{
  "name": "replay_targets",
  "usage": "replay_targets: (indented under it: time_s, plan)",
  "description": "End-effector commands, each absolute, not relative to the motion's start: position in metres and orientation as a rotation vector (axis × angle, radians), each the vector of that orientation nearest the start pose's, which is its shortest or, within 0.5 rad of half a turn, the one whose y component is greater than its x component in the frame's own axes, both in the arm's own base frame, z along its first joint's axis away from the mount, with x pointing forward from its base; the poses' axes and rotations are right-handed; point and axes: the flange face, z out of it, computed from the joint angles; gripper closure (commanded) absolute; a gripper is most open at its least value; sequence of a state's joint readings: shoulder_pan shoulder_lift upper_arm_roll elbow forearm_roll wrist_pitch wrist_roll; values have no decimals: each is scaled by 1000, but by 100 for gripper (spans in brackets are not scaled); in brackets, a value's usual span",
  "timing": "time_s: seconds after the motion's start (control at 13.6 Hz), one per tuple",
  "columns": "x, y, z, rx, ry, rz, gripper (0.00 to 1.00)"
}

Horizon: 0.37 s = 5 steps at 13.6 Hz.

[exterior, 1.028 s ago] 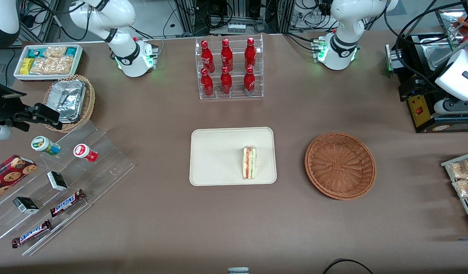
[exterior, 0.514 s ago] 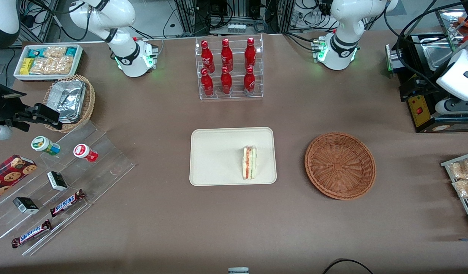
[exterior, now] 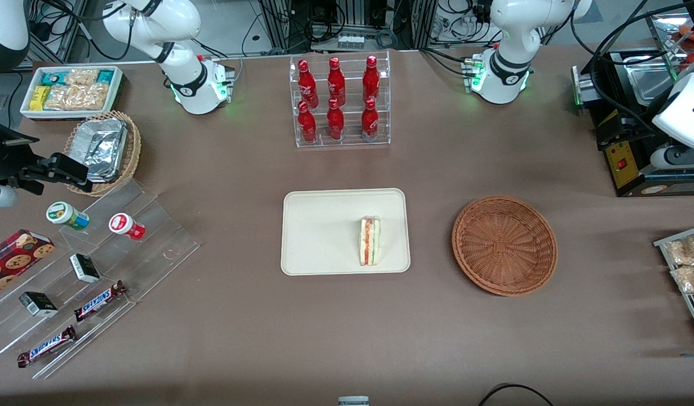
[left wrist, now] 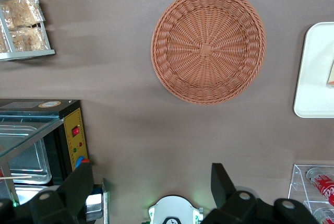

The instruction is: Place sandwich from basket to tray

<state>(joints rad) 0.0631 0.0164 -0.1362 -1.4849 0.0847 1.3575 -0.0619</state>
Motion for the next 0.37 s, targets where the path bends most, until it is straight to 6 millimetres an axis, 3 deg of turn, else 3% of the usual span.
replay_targets:
  time_s: [0.0,0.29]
  plan:
    - [528,-32,646,-3052,10,212,0]
    - [526,-30,646,-3064,1,231,0]
